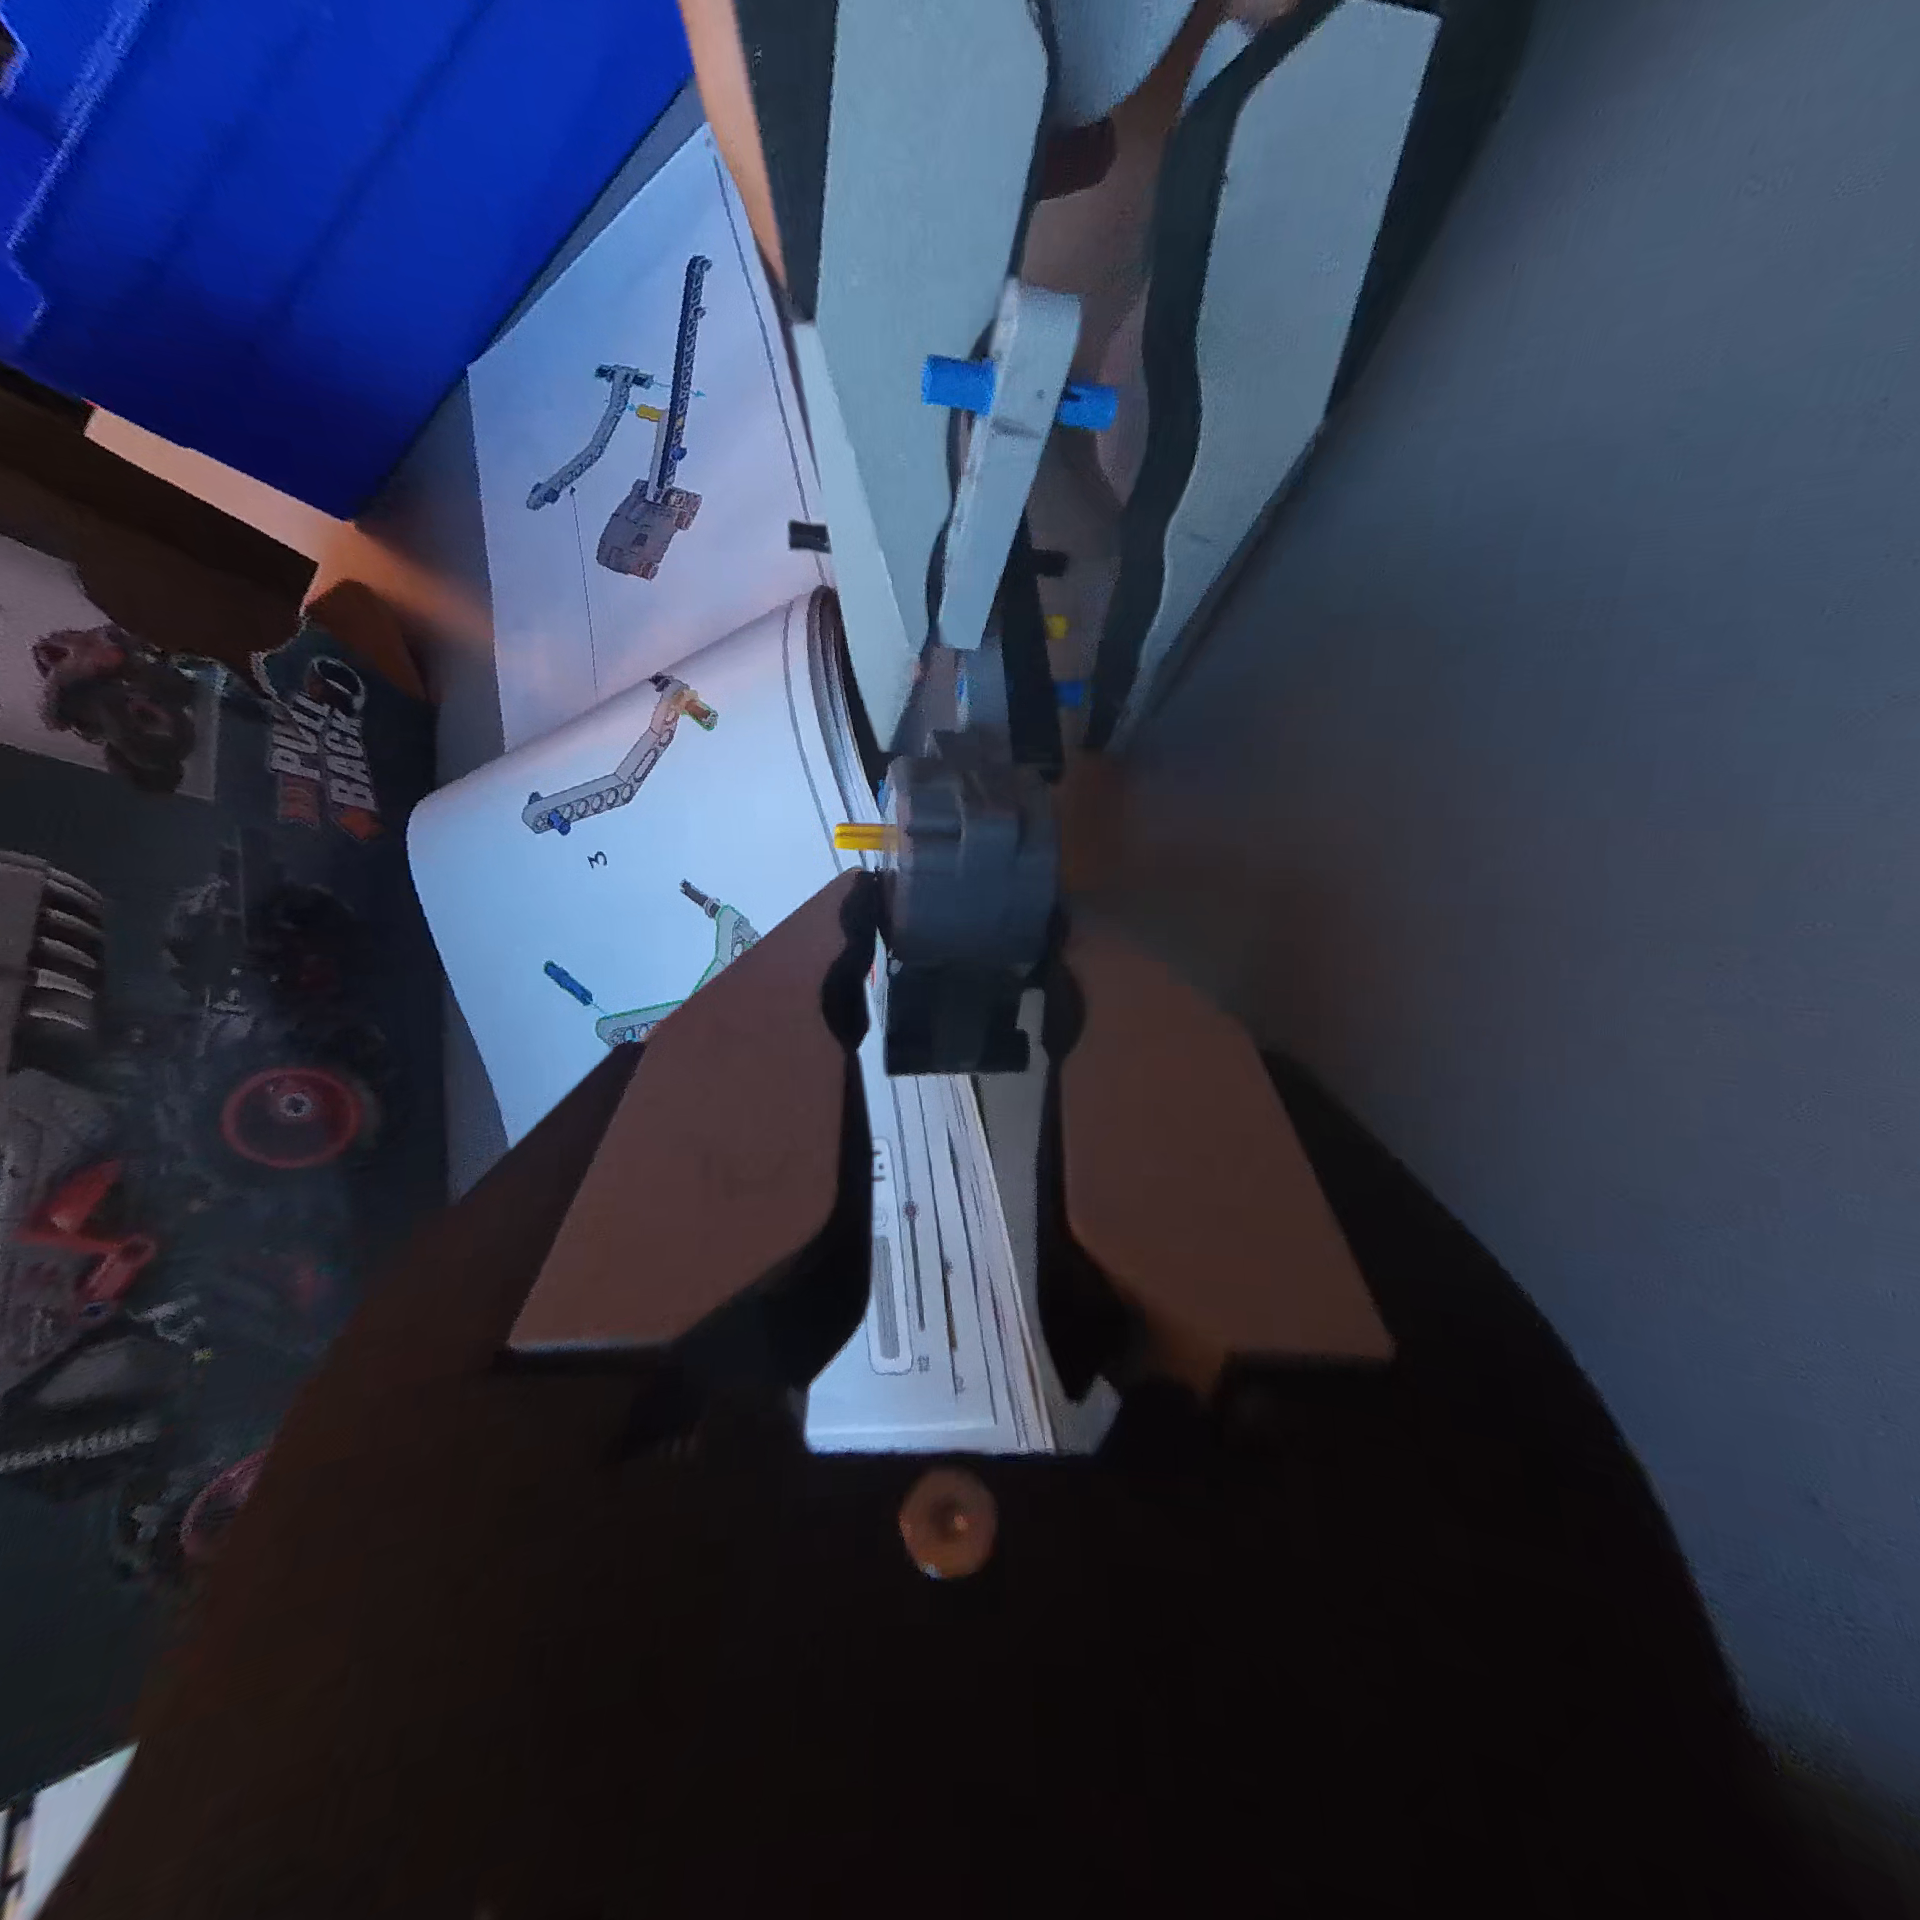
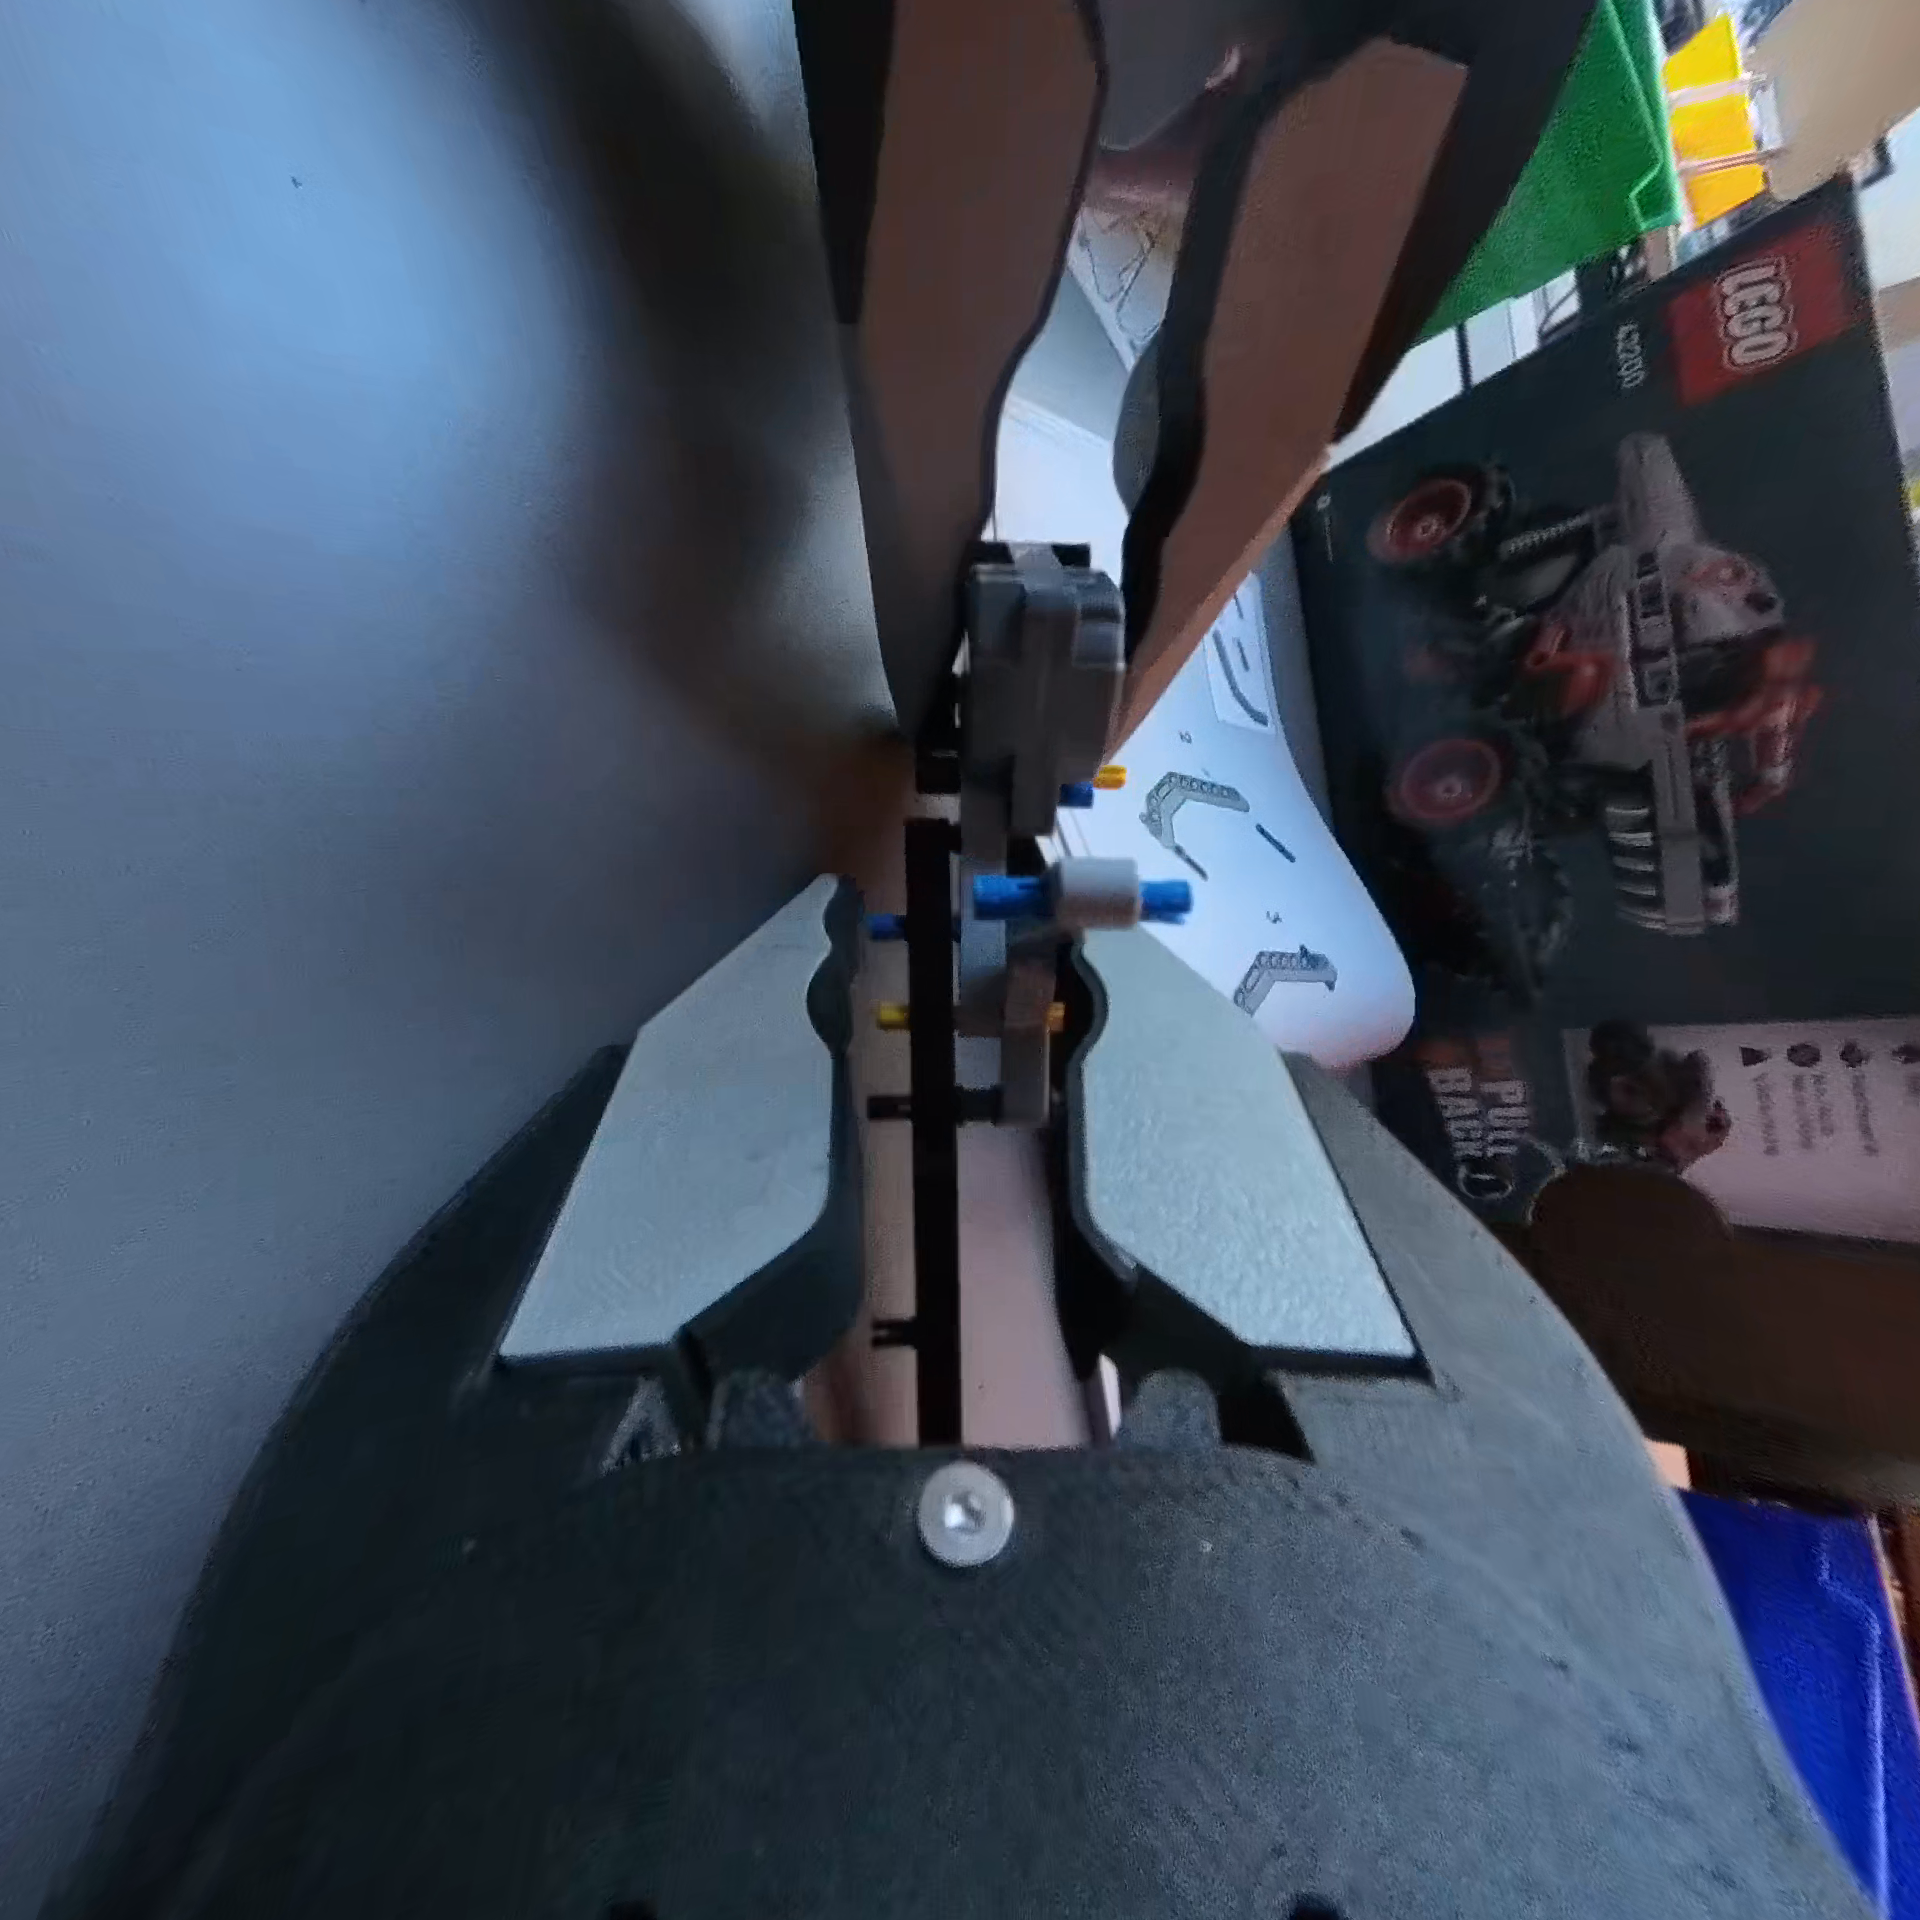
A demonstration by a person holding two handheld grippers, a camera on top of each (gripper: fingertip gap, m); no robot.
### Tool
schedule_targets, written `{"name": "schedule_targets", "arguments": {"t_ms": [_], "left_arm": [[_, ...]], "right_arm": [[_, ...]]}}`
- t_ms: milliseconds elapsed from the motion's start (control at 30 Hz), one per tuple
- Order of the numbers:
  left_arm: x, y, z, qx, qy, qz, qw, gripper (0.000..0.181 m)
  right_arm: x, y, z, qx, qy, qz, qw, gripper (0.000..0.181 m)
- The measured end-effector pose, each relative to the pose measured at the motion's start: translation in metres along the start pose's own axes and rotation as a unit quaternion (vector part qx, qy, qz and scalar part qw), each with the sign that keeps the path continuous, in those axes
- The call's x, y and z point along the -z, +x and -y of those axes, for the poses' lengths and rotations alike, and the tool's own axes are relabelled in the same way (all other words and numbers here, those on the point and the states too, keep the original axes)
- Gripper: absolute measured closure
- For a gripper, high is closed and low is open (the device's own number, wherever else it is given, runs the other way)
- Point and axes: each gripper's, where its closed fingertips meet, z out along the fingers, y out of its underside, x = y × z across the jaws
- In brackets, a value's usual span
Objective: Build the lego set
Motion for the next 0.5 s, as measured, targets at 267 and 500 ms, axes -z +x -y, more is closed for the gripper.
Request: {"name": "schedule_targets", "arguments": {"t_ms": [267, 500], "left_arm": [[0.001, 0.001, 0.0, -0.028, -0.014, 0.011, 0.999, 0.152], [0.0, 0.005, 0.003, -0.019, -0.012, 0.001, 1.0, 0.153]], "right_arm": [[0.011, 0.002, 0.007, 0.029, -0.009, -0.014, 0.999, 0.145], [0.003, -0.001, 0.007, 0.031, -0.004, -0.004, 1.0, 0.155]]}}
